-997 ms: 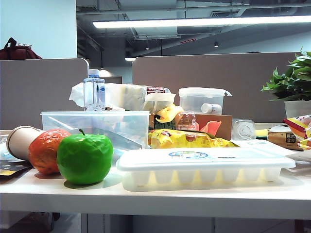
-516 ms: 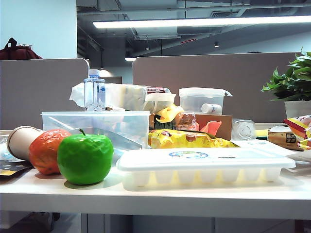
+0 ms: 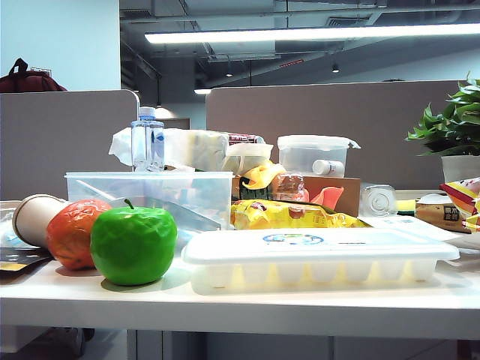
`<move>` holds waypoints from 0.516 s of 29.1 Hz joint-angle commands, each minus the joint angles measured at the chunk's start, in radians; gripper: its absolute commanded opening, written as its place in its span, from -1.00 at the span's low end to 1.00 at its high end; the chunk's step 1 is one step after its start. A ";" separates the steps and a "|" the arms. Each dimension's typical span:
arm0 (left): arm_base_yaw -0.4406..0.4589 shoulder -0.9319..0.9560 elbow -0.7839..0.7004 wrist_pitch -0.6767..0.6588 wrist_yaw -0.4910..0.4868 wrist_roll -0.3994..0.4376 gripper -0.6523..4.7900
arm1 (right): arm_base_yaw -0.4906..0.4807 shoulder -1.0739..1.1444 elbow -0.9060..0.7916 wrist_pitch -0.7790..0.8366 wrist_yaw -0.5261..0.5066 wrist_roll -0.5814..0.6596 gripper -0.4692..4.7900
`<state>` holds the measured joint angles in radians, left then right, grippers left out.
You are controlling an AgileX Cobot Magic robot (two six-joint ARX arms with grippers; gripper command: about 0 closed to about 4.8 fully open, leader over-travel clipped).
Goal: Pick up the metal ice scoop from the table and place it inside the transparent plastic box.
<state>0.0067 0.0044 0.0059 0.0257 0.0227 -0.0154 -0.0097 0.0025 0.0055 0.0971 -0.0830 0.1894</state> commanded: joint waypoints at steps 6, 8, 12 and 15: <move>-0.001 0.001 0.002 0.013 0.000 0.004 -0.78 | 0.046 0.000 0.001 0.087 -0.002 0.002 -0.84; -0.001 0.001 0.002 0.013 0.000 0.004 -0.78 | 0.046 0.000 0.001 0.087 -0.002 0.002 -0.84; -0.001 0.001 0.002 0.013 0.000 0.004 -0.78 | 0.046 0.000 0.001 0.061 -0.002 0.002 -0.84; -0.001 0.001 0.002 0.013 0.000 0.004 -0.78 | 0.046 0.000 0.001 0.044 -0.002 0.003 -0.84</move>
<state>0.0067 0.0040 0.0059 0.0257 0.0227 -0.0154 0.0360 0.0025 0.0055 0.1398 -0.0822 0.1898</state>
